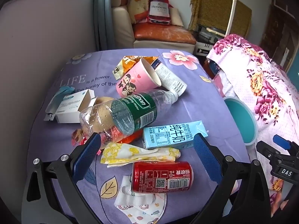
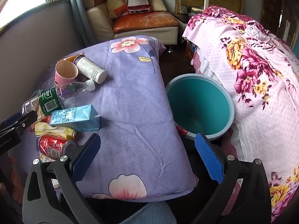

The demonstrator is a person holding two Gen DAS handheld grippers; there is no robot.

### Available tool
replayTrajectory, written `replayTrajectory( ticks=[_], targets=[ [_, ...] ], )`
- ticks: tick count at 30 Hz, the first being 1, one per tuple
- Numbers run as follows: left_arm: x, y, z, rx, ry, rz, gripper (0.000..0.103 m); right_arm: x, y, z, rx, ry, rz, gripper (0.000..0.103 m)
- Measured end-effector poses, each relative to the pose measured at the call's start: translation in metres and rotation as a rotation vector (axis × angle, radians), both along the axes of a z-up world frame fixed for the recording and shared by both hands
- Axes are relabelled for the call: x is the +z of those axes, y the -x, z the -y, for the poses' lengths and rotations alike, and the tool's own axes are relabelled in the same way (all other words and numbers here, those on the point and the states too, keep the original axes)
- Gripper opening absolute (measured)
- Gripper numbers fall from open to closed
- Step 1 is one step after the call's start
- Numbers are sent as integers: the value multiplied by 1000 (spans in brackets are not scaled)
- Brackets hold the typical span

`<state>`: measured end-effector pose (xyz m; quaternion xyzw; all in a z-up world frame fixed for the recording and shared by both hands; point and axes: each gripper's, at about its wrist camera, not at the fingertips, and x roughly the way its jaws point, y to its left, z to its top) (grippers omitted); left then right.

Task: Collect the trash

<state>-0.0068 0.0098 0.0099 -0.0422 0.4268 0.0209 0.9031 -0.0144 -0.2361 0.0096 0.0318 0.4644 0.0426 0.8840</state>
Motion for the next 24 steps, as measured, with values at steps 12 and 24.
replayTrajectory(
  ticks=[12, 24],
  targets=[
    [0, -1, 0, 1, -6, 0, 99, -5, 0, 4, -11, -13, -9, 97],
    [-1, 0, 2, 1, -12, 1, 99, -7, 0, 6, -14, -17, -13, 97]
  ],
)
